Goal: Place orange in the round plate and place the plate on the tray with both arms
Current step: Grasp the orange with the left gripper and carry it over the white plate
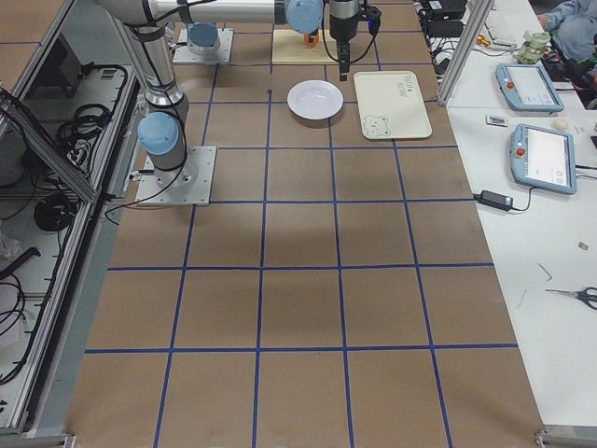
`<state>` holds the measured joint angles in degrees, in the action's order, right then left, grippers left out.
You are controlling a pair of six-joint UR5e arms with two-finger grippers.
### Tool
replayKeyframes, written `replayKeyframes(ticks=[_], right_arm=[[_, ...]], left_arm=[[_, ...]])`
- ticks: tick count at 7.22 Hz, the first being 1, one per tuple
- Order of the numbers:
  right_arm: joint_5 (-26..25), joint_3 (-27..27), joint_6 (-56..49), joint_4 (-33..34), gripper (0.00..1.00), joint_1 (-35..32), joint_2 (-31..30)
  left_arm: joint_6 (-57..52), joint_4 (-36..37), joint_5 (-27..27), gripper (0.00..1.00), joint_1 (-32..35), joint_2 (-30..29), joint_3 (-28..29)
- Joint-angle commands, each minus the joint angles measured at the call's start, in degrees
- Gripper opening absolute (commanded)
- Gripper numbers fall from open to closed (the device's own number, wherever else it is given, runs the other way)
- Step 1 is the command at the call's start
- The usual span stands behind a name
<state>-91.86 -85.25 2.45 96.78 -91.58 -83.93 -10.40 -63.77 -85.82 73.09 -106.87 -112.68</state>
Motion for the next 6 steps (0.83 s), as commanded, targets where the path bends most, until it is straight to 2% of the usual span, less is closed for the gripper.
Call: replayKeyframes(ticks=[1,4,6], right_arm=[[0.11,-0.01,0.01,-0.01,1.0,0.0,0.0],[0.11,-0.01,0.01,-0.01,1.0,0.0,0.0],[0.19,-0.01,-0.07,-0.01,1.0,0.0,0.0]], left_arm=[[3.79,3.02,0.39,0.01,0.38,-0.18,1.05],[9.57,-0.72,0.04,0.0,3.27,0.26,6.57],[16.34,-5.99,0.56,0.0,7.65,-0.09,13.76]])
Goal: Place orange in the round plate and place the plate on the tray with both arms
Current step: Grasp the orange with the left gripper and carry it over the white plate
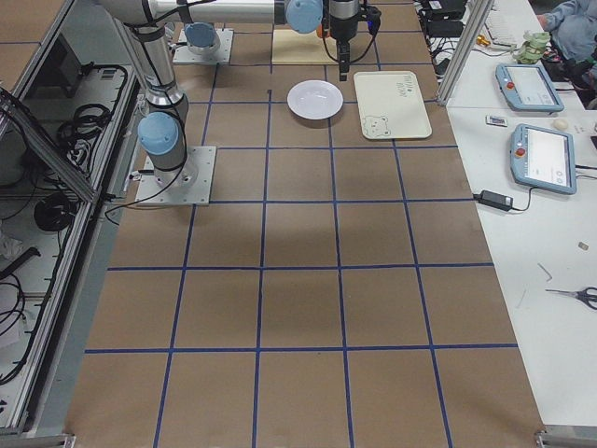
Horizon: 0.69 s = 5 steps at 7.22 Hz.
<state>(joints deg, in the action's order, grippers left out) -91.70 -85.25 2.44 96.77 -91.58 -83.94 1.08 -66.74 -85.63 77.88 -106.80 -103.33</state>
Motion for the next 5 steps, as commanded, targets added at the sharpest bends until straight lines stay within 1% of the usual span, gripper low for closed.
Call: replayKeyframes(ticks=[1,2,3,4,5], right_arm=[[0.03,0.0,-0.06,0.0,1.0,0.0,0.0],[0.12,0.0,-0.06,0.0,1.0,0.0,0.0],[0.03,0.0,-0.06,-0.09,1.0,0.0,0.0],[0.03,0.0,-0.06,-0.09,1.0,0.0,0.0],[0.03,-0.09,-0.06,-0.18,1.0,0.0,0.0]], left_arm=[[10.81,-3.48,3.25,0.0,6.2,-0.59,6.72],[17.14,-2.44,6.41,0.0,9.19,-1.29,7.35],[19.64,-1.56,9.23,0.0,13.92,-1.74,7.36],[22.1,2.11,10.04,0.0,19.62,-3.05,7.1],[28.04,5.36,10.92,0.0,24.37,-4.62,7.01]])
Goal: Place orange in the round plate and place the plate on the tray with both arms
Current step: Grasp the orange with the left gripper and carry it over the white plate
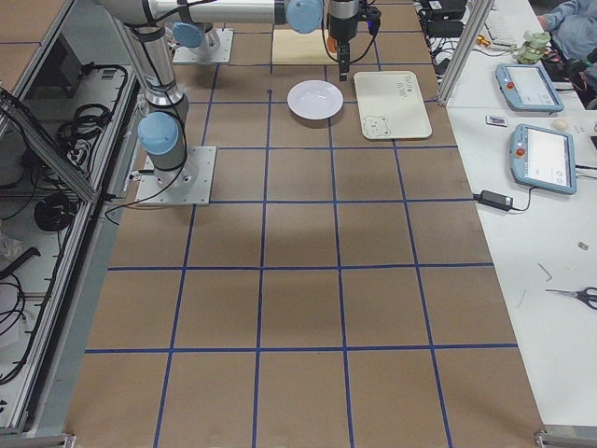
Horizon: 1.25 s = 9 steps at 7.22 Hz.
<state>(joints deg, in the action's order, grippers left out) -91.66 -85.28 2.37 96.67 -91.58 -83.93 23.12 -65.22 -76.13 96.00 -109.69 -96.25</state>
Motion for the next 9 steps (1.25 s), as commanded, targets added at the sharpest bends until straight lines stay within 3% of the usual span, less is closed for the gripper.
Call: replayKeyframes(ticks=[1,3,4,5,6,7,9], right_arm=[[-0.01,0.02,0.0,-0.08,1.0,0.0,0.0],[-0.01,-0.06,-0.09,-0.16,1.0,0.0,0.0],[-0.01,0.02,-0.09,0.01,1.0,0.0,0.0],[0.08,-0.06,-0.09,-0.08,1.0,0.09,0.09],[0.16,-0.06,-0.09,0.1,1.0,0.18,0.09],[0.34,-0.59,0.0,0.36,1.0,0.35,0.35],[7.16,-2.43,-0.17,1.67,1.0,0.88,0.61]], left_arm=[[6.5,6.66,1.6,0.0,9.43,-2.97,-0.6],[9.38,12.27,3.44,0.0,12.88,-5.6,-1.3],[10.1,13.18,3.36,0.18,14.02,-6.75,-1.92],[9.84,13.19,3.36,0.4,14.38,-7.2,-2.01],[9.58,13.36,3.1,0.99,14.3,-7.29,-1.92],[9.49,13.1,2.83,1.0,14.3,-6.24,-1.66],[9.14,12.31,2.83,1.0,13.78,-4.13,-1.13]])
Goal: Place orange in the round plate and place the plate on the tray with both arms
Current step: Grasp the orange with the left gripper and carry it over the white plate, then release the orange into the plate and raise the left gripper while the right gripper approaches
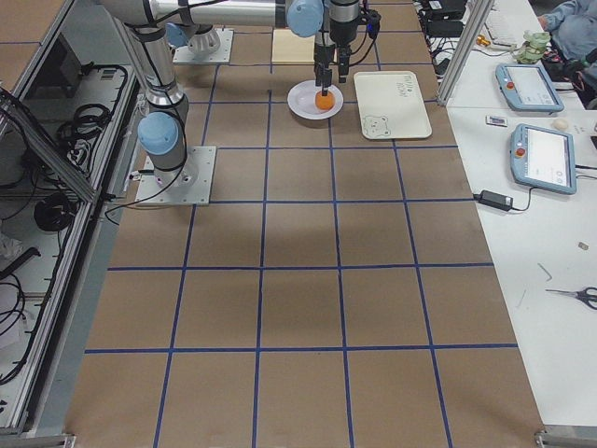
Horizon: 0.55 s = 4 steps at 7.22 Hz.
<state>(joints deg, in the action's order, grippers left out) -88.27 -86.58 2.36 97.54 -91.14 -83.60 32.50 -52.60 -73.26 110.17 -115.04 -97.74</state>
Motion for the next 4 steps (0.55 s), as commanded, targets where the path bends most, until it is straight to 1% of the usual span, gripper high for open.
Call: replayKeyframes(ticks=[1,2,3,4], right_arm=[[4.24,-3.14,-0.16,4.12,1.0,0.69,0.63],[6.77,-7.25,0.18,8.94,1.0,0.78,1.33],[11.75,-13.03,1.23,12.81,1.0,0.87,2.47],[12.33,-17.79,1.42,20.25,1.0,0.87,2.65]], left_arm=[[-2.08,-0.57,-0.04,1.0,-2.74,2.26,0.7],[-8.01,-3.01,-0.13,1.0,-5.2,3.75,0.88],[-12.77,-6.0,-2.13,1.0,-7.49,5.42,1.75],[-18.04,-10.9,-5.9,1.0,-10.12,6.92,2.89]])
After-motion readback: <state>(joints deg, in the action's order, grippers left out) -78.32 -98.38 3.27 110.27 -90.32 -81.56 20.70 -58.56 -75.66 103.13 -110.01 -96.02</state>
